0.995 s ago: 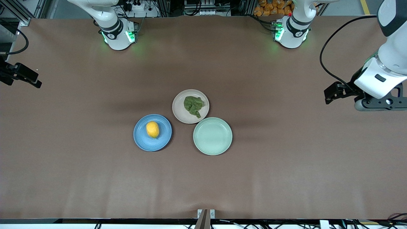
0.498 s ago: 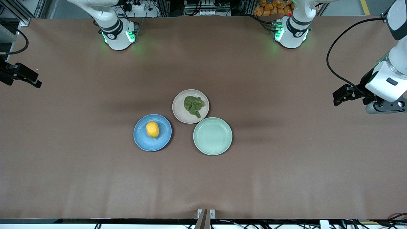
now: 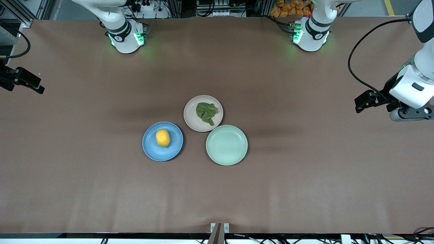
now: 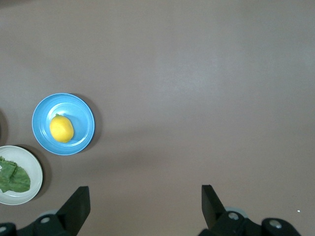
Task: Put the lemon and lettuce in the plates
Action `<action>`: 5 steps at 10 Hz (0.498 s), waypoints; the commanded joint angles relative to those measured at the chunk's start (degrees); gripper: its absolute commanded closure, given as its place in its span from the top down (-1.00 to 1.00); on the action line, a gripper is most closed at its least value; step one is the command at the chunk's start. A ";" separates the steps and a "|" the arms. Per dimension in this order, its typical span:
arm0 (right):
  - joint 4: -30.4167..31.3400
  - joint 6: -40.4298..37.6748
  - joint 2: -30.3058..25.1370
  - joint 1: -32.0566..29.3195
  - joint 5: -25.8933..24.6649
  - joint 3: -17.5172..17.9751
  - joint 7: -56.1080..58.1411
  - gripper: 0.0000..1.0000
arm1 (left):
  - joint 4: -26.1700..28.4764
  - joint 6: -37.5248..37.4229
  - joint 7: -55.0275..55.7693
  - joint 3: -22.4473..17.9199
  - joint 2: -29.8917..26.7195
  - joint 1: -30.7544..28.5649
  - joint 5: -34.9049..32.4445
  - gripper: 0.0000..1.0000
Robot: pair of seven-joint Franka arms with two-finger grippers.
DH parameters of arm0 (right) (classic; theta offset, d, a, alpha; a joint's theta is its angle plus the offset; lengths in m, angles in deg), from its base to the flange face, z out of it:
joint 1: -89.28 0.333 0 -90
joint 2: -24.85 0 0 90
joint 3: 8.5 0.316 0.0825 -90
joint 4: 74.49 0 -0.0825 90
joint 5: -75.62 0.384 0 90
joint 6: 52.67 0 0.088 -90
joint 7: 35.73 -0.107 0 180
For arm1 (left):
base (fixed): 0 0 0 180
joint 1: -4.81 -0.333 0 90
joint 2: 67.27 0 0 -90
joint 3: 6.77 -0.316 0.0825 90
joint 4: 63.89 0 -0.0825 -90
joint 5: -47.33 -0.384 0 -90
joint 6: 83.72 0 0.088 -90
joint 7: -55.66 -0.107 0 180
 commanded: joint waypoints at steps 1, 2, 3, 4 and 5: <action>-0.77 -0.57 0.29 -0.83 -0.45 0.66 -0.19 1.00 | 0.09 0.10 -0.43 0.23 -0.27 -0.04 -1.30 1.00; -0.77 -0.57 0.29 -0.92 -0.45 0.66 -0.19 1.00 | 0.09 0.10 -0.34 0.23 -0.27 -0.04 -1.21 1.00; -0.68 -0.65 0.29 -1.09 -0.45 0.57 -0.10 1.00 | 0.09 0.10 -0.34 0.23 -0.27 -0.04 -1.30 1.00; -0.59 -0.74 0.29 -1.62 -0.45 0.65 -0.10 1.00 | -0.08 0.10 -0.34 0.23 -0.18 -0.04 -1.21 1.00; -0.68 -0.48 0.29 -1.71 -0.45 0.66 -0.10 1.00 | -0.17 0.10 -0.34 0.31 -0.27 0.13 -1.21 1.00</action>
